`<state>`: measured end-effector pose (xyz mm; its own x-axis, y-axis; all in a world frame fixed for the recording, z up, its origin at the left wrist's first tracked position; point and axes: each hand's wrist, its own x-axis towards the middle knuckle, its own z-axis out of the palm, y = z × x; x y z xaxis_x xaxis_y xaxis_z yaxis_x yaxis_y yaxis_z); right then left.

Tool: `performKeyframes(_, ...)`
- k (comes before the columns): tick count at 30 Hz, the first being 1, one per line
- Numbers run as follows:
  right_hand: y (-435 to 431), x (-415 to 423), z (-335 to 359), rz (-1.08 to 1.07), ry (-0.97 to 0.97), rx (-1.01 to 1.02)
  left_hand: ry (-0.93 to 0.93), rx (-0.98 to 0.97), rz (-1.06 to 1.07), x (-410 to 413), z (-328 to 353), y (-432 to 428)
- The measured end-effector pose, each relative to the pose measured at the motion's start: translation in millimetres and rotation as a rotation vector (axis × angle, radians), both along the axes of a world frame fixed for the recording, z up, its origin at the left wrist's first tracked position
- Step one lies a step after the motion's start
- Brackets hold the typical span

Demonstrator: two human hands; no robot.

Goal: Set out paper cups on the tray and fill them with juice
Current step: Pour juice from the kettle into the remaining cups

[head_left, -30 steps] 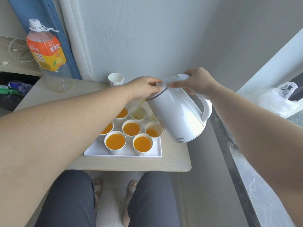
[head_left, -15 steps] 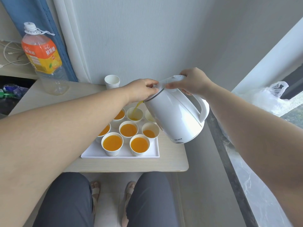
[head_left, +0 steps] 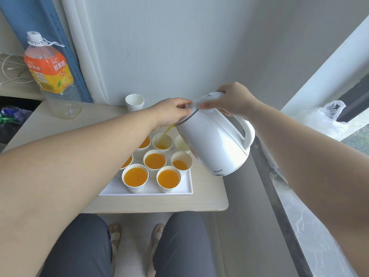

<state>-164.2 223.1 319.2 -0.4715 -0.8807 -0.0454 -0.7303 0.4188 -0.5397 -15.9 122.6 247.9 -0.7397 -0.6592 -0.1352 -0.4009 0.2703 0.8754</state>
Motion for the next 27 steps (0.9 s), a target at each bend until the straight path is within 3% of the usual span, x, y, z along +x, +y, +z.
performKeyframes(27, 1, 4, 12, 0.013, 0.041, 0.009, 0.015, -0.023, 0.022, -1, 10, 5)
